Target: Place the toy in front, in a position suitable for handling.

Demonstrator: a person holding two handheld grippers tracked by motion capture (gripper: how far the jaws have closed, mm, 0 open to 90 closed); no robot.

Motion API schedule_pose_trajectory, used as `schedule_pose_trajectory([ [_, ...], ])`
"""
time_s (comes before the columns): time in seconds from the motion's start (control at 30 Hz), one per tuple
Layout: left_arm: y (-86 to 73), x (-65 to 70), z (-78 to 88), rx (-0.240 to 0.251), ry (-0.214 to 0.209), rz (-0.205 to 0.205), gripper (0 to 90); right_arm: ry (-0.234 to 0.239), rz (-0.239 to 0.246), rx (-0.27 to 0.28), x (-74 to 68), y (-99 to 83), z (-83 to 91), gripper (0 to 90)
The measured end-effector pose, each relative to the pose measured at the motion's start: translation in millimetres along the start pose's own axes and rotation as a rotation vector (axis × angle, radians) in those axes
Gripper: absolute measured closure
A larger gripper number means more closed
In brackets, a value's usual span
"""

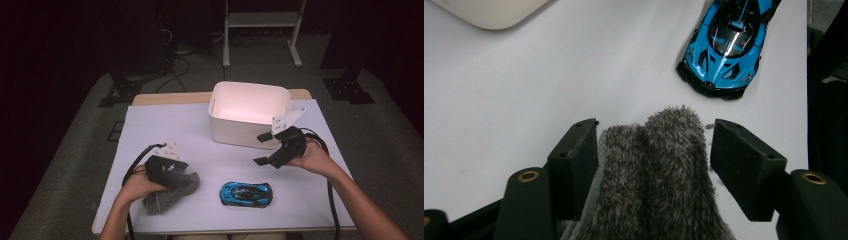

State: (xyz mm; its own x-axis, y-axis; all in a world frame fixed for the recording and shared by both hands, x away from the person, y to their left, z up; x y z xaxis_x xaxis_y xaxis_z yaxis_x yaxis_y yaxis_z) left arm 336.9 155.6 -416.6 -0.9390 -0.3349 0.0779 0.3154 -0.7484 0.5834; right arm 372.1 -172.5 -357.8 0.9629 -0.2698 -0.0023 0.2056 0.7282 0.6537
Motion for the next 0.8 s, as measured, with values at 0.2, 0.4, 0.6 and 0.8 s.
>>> schedule_pose_trajectory([
  [0.2, -4.8, 1.3, 5.4, 0.022, 0.014, 0.014, 32.5, -0.019, 0.024, -0.01, 19.9, 27.0, 11.1, 17.7],
  [0.4, -9.1, 1.0, 12.3, 0.051, 0.025, 0.018, 29.6, -0.026, 0.029, -0.037, 36.9, 38.9, 11.3, 18.0],
  [0.6, -13.9, -0.4, 15.4, 0.053, 0.041, 0.026, 26.9, -0.022, -0.001, -0.059, 59.7, 44.5, 6.5, 20.3],
  [0.8, -14.8, -0.8, 18.9, 0.066, 0.045, 0.029, 26.2, -0.035, -0.025, -0.077, 74.3, 39.0, -3.7, 23.1],
])
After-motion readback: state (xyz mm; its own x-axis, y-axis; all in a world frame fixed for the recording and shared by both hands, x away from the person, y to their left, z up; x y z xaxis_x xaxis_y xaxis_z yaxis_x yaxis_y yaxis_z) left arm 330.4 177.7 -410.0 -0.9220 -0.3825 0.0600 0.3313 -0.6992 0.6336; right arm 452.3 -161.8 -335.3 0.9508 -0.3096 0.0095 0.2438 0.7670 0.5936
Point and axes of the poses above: each handheld gripper's, and its own axes: z roughly backward along the jaws, y roughly out of its top, x roughly to its right, the point moved 4 cm from there along -z, roughly forward along the jaws, and after that the axes turned 8 degrees about -x, right-handed, at the moved point
